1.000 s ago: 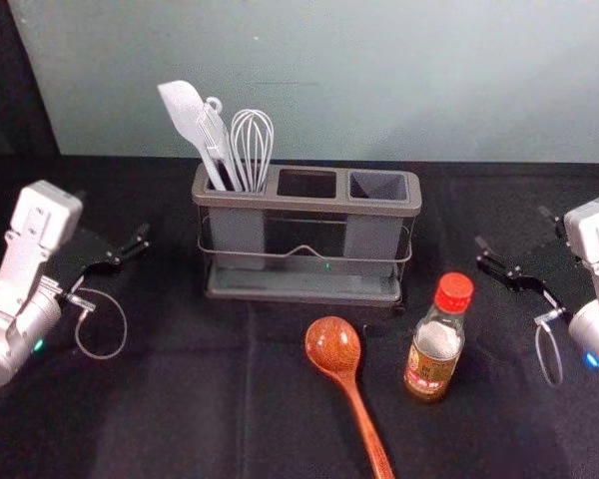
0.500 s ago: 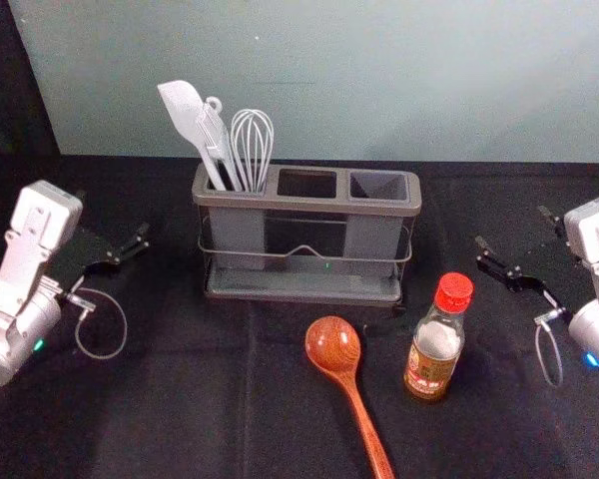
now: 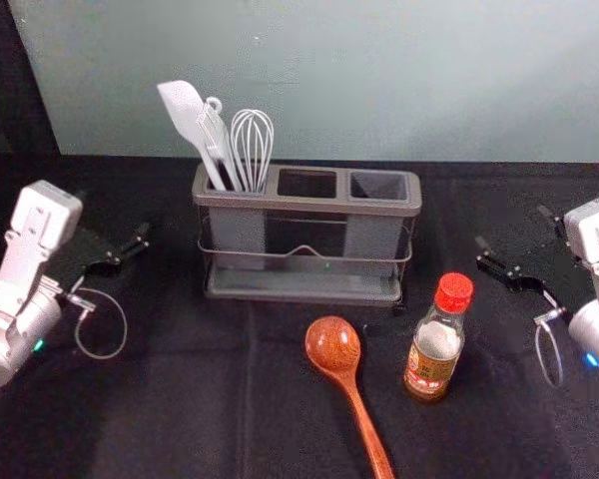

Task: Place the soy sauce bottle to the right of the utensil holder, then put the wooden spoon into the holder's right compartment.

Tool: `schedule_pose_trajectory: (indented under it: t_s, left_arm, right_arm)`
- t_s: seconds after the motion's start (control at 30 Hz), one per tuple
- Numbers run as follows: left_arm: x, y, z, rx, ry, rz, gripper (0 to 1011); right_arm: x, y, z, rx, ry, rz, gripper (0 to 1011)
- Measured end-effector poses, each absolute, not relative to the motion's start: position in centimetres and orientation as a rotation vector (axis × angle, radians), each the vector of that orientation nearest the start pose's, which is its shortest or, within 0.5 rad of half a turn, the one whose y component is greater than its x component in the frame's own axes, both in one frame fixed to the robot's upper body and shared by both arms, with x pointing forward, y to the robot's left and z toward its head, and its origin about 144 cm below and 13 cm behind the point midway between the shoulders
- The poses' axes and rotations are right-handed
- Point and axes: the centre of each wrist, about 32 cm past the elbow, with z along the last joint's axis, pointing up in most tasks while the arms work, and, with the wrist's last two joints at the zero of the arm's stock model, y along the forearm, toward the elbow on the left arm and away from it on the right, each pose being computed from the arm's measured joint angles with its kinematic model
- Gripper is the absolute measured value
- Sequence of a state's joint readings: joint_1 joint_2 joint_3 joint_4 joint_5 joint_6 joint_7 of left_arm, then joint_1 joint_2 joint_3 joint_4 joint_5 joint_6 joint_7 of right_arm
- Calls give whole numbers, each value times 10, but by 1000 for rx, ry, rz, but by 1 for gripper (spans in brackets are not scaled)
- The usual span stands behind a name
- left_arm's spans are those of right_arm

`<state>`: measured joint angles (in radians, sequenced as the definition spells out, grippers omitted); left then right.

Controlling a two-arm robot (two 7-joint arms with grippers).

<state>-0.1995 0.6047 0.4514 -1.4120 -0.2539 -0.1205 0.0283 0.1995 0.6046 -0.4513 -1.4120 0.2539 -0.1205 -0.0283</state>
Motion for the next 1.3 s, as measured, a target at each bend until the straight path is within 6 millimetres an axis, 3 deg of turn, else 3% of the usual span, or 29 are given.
schedule_pose_trajectory:
  t_s: [0.67, 1.3]
  left_arm:
    - [489, 310, 1140, 304, -285, 1248, 1005]
    - [489, 310, 1140, 304, -285, 1248, 1005]
  right_arm:
    - [483, -313, 1141, -297, -289, -1248, 1004]
    - [412, -349, 1170, -229, -274, -1069, 1004]
